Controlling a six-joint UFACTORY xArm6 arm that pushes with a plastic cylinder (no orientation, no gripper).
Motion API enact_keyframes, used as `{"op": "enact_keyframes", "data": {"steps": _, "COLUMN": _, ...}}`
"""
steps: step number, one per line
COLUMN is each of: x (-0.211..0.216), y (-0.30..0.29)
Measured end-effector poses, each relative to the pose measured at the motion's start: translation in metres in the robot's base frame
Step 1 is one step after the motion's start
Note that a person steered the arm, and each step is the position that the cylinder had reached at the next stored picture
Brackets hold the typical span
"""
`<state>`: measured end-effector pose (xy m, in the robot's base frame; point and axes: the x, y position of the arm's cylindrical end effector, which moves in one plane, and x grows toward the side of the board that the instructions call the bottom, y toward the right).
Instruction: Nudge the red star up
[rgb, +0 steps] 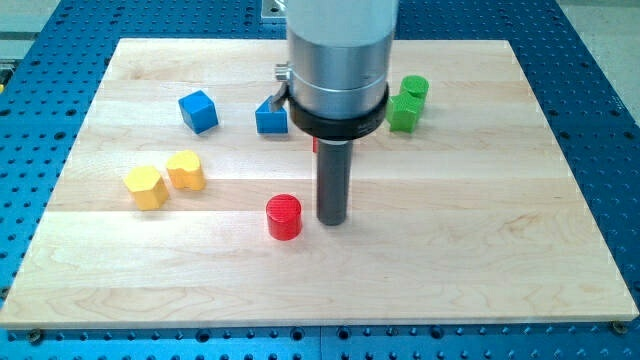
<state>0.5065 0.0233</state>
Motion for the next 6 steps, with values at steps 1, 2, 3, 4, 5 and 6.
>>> {"op": "enact_keyframes", "data": {"steps": 1, "x": -0.021, "y": 0.008}}
{"op": "enact_keyframes", "data": {"steps": 2, "x": -0.060, "y": -0.002}}
{"op": "enact_keyframes", "data": {"steps": 3, "x": -0.071, "y": -0.006}}
{"op": "enact_keyframes", "data": {"steps": 4, "x": -0.067, "y": -0.025}}
{"op": "enact_keyframes", "data": {"steps": 5, "x": -0.082, "y": -0.024}}
{"op": "enact_keyframes", "data": {"steps": 6, "x": -0.096, "y": -0.024}}
